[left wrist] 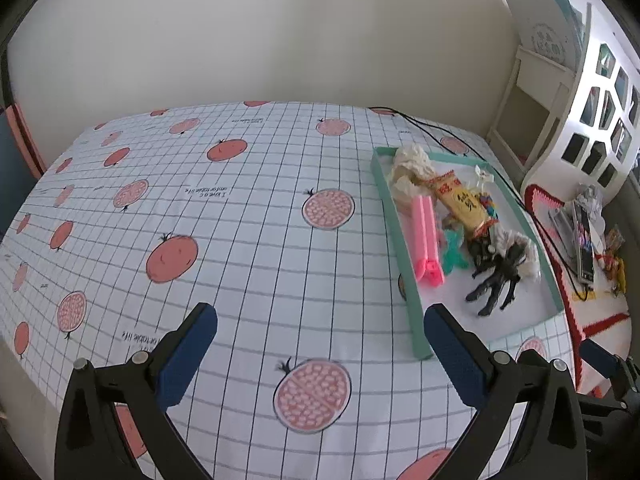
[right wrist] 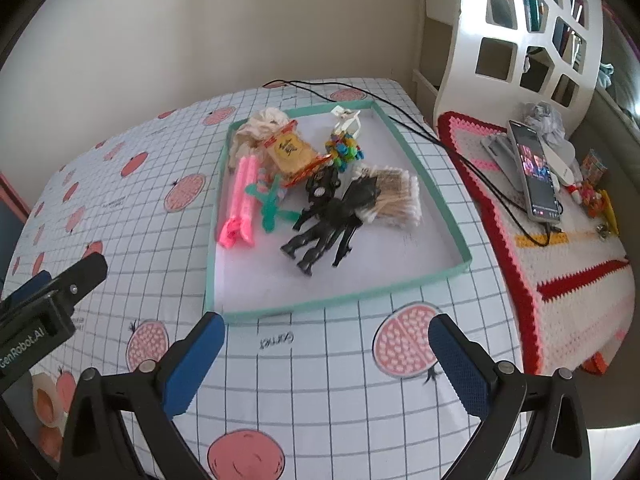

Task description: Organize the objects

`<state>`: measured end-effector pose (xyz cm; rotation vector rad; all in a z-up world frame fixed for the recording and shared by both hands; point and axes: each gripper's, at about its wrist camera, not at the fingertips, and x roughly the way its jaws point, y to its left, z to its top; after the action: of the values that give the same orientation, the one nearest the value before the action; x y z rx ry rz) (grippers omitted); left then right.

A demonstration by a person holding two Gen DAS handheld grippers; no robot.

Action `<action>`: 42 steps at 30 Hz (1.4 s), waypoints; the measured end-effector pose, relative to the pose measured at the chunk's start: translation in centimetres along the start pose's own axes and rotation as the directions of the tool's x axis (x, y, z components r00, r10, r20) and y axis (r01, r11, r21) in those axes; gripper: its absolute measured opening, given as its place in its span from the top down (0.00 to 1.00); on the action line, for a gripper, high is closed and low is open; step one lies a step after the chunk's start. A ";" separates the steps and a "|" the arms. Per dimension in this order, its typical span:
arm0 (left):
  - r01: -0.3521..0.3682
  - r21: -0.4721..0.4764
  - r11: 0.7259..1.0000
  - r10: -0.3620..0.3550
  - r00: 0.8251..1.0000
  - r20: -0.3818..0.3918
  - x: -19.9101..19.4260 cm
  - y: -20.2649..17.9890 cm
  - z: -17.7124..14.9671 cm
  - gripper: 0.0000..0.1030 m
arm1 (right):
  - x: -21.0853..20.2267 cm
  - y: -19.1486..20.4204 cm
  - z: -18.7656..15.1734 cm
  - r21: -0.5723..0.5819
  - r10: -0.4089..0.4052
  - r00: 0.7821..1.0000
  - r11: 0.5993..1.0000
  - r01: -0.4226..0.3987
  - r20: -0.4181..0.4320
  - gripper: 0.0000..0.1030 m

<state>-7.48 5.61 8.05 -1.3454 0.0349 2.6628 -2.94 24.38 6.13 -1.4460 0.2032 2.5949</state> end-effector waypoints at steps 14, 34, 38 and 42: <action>0.030 -0.086 0.996 -0.037 0.996 -0.079 -0.2 2.7 -5.5 0.00 | 0.1 0.6 -4.2 -0.014 0.009 1.000 1.000 -0.009 -0.004 0.00; -0.022 -0.075 0.997 0.010 0.988 -0.151 0.8 4.0 -10.2 0.00 | 0.9 0.3 -7.0 -0.042 -0.023 1.000 0.999 0.023 -0.013 0.00; -0.027 -0.063 0.998 0.016 0.987 -0.160 1.0 3.8 -10.6 0.00 | 1.0 0.4 -7.3 -0.043 -0.025 1.000 0.999 0.025 -0.015 0.00; -0.032 -0.057 0.998 0.023 0.986 -0.164 1.1 3.8 -10.7 0.00 | 1.1 0.4 -7.4 -0.047 -0.029 0.999 0.999 0.028 -0.016 0.00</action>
<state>-0.12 0.98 0.60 -1.5904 -0.0061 2.5879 2.58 22.59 1.33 -1.4753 0.1238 2.5823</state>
